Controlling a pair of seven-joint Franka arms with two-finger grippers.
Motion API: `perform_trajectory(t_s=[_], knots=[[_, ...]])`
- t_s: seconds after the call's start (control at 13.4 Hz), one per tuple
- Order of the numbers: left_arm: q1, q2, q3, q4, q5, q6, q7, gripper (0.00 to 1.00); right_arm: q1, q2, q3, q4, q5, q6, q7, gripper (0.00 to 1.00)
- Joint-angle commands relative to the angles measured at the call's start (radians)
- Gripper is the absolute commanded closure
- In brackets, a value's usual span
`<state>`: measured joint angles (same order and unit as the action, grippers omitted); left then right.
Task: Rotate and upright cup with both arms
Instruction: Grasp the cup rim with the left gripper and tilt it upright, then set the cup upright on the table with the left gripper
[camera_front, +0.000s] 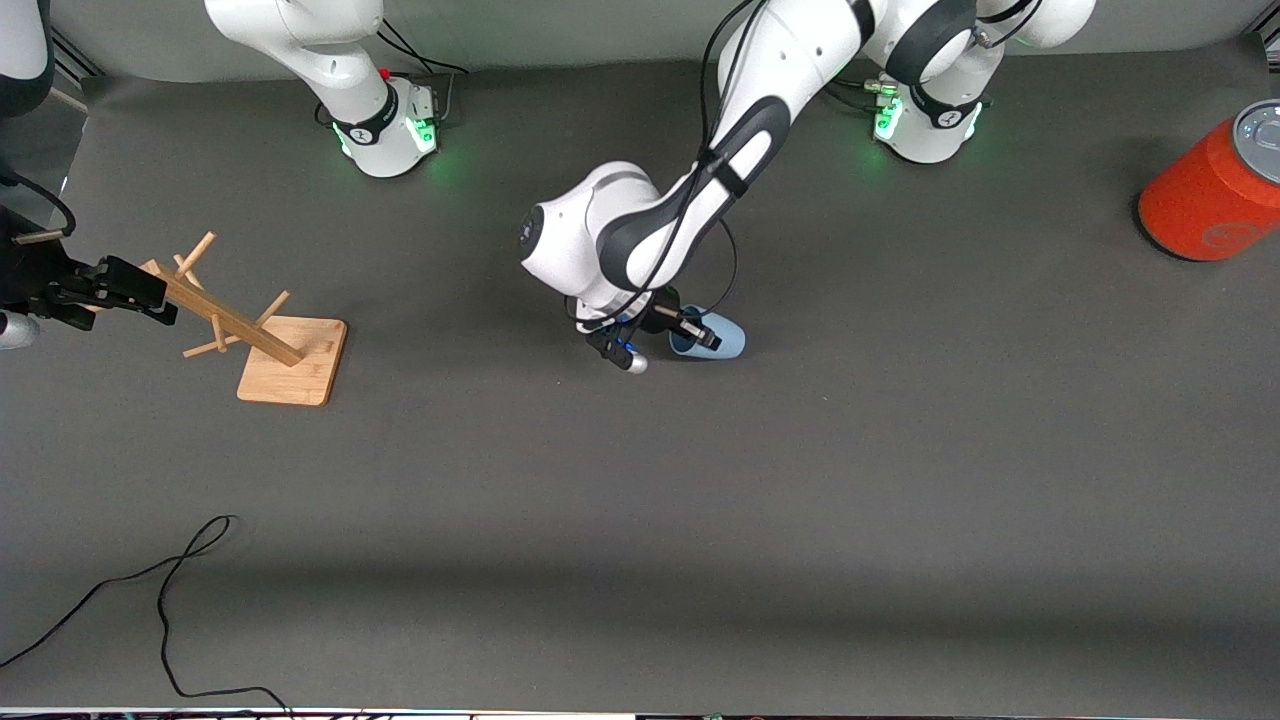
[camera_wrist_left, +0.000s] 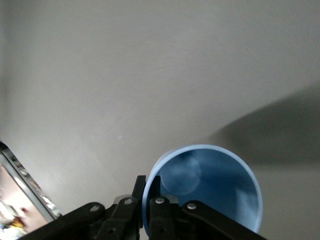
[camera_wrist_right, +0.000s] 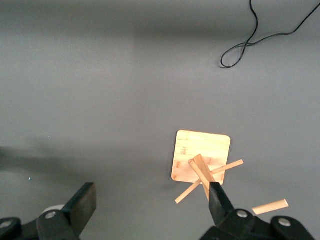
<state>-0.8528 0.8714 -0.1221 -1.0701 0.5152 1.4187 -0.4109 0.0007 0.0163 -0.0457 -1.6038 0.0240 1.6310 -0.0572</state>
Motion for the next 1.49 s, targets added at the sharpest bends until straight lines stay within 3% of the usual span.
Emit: perform_trajectory(t_s=[0.0, 0.15, 0.3, 0.6, 0.89, 1.12, 1.41], knots=[[0.069, -0.101, 0.001, 0.064, -0.14, -0.035, -0.121, 1.0, -0.002, -0.024, 0.006, -0.021, -0.015, 0.004, -0.023, 0.0], [0.15, -0.217, 0.001, 0.052, -0.292, 0.029, -0.241, 1.0, -0.002, -0.021, 0.004, -0.013, -0.013, 0.004, -0.021, 0.0], [0.23, -0.341, 0.001, -0.061, -0.403, 0.135, -0.323, 1.0, -0.002, -0.016, 0.004, -0.01, -0.015, 0.004, -0.018, 0.0], [0.288, -0.601, 0.002, -0.431, -0.42, 0.363, -0.388, 1.0, -0.002, -0.013, 0.004, -0.002, -0.013, 0.004, -0.013, 0.0], [0.294, -0.759, 0.006, -0.657, -0.419, 0.456, -0.394, 1.0, -0.002, -0.013, 0.004, -0.001, -0.013, 0.003, -0.012, 0.0], [0.291, -0.755, 0.002, -0.783, -0.417, 0.629, -0.488, 1.0, -0.002, -0.016, 0.004, -0.001, -0.013, 0.003, -0.012, 0.0], [0.276, -0.565, 0.001, -0.789, -0.406, 0.819, -0.6, 1.0, -0.002, -0.016, 0.004, -0.002, -0.013, 0.003, -0.012, 0.0]])
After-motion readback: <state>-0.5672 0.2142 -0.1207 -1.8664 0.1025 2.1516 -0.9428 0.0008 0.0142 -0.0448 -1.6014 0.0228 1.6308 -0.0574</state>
